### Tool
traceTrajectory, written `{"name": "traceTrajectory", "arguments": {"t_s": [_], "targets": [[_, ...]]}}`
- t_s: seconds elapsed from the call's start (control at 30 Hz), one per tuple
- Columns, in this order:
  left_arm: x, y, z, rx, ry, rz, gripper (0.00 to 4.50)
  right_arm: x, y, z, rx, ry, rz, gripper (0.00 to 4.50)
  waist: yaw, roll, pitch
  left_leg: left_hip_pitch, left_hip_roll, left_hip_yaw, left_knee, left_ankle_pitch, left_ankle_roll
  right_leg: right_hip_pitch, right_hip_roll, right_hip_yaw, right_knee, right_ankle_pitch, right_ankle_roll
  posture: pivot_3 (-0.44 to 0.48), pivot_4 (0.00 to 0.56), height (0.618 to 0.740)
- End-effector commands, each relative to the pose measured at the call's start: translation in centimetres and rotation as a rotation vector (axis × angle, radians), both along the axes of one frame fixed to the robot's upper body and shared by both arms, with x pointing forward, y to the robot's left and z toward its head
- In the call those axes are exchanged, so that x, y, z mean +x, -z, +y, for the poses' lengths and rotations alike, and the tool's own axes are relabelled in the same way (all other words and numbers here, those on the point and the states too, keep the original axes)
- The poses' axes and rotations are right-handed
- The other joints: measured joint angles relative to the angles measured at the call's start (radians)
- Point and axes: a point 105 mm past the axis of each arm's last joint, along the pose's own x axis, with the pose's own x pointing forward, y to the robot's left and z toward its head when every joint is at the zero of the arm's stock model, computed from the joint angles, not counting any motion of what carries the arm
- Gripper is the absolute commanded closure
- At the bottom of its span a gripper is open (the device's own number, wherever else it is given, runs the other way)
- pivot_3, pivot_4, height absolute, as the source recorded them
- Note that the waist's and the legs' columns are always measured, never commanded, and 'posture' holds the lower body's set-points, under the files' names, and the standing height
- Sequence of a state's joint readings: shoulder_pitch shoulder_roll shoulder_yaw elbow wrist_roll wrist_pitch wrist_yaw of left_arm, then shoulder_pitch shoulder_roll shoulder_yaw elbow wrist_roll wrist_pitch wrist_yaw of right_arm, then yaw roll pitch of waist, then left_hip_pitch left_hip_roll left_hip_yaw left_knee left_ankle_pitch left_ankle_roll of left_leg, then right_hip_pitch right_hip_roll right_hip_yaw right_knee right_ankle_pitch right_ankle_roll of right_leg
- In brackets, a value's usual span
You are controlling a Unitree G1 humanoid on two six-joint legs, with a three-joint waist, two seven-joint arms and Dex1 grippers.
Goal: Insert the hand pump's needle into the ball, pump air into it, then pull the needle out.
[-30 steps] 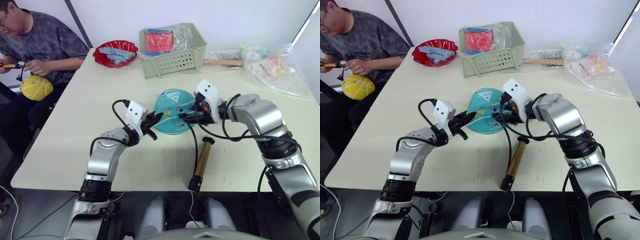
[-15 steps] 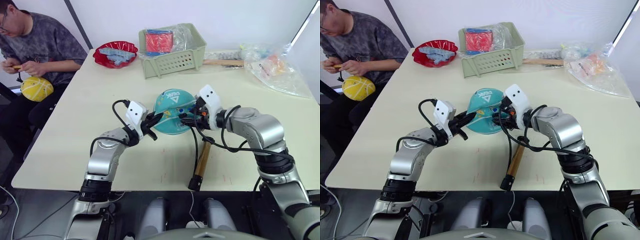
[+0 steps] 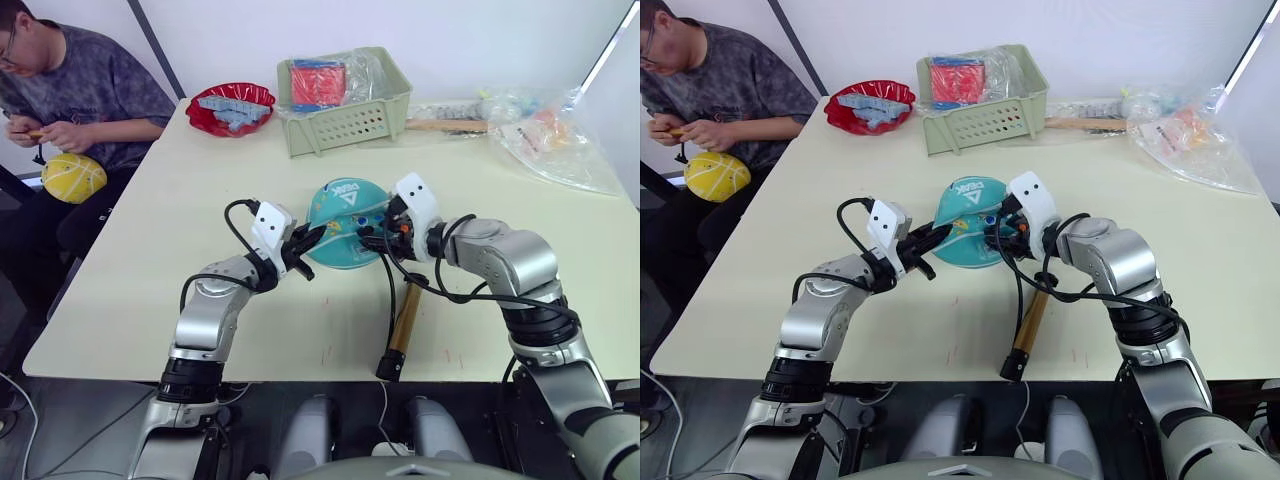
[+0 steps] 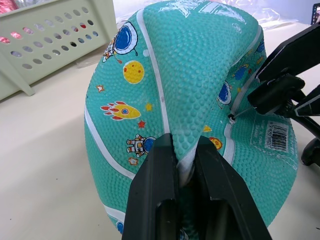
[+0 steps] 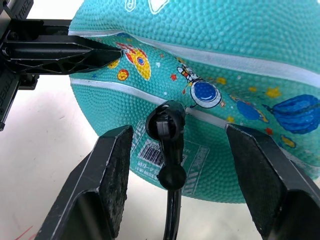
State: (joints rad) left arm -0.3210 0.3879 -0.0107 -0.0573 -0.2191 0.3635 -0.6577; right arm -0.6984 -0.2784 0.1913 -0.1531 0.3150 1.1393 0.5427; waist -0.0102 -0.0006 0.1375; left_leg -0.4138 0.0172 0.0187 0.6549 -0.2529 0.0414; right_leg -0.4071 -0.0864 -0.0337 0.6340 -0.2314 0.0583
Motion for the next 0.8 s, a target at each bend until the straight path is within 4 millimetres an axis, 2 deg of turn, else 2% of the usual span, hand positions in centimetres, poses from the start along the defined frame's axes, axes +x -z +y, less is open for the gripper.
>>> {"name": "traceTrajectory", "arguments": {"t_s": [0.03,0.57,0.6,0.67,0.8], "targets": [[-0.67,2.89,-0.55,0.028,0.028,0.115,4.50,0.02,-1.58,0.80,0.005,-0.045,-0.070,1.43,0.000,0.000,0.000,0.000,0.000,0.000,0.000,0.000,0.000,0.000,0.000,0.000,0.000,0.000,0.000,0.000,0.150,0.738],[-1.10,3.12,-0.52,0.025,0.024,0.121,4.50,-0.01,-1.91,1.26,0.007,-0.073,-0.086,1.43,-0.003,0.000,0.000,0.000,0.000,0.004,0.007,0.000,0.000,-0.003,0.000,0.006,0.008,0.000,0.000,0.000,0.150,0.738],[-1.09,3.13,-0.53,0.025,0.024,0.121,4.50,0.01,-1.91,1.30,0.007,-0.074,-0.086,1.94,-0.003,0.000,0.000,0.000,0.000,0.004,0.009,0.000,0.000,-0.003,0.000,0.007,0.009,0.000,0.000,0.000,0.150,0.738],[-1.09,3.15,-0.55,0.025,0.025,0.123,4.50,0.06,-1.90,1.35,0.006,-0.074,-0.087,2.69,-0.003,0.000,0.000,0.000,0.000,0.004,0.010,0.000,0.000,-0.003,0.000,0.007,0.009,0.000,0.001,0.000,0.150,0.738],[-1.05,3.19,-0.51,0.026,0.025,0.124,4.50,0.15,-1.88,1.48,0.002,-0.078,-0.093,2.69,-0.003,0.000,0.000,0.000,0.000,0.005,0.011,0.000,0.000,-0.003,0.000,0.007,0.009,0.000,0.001,0.000,0.150,0.738]]}}
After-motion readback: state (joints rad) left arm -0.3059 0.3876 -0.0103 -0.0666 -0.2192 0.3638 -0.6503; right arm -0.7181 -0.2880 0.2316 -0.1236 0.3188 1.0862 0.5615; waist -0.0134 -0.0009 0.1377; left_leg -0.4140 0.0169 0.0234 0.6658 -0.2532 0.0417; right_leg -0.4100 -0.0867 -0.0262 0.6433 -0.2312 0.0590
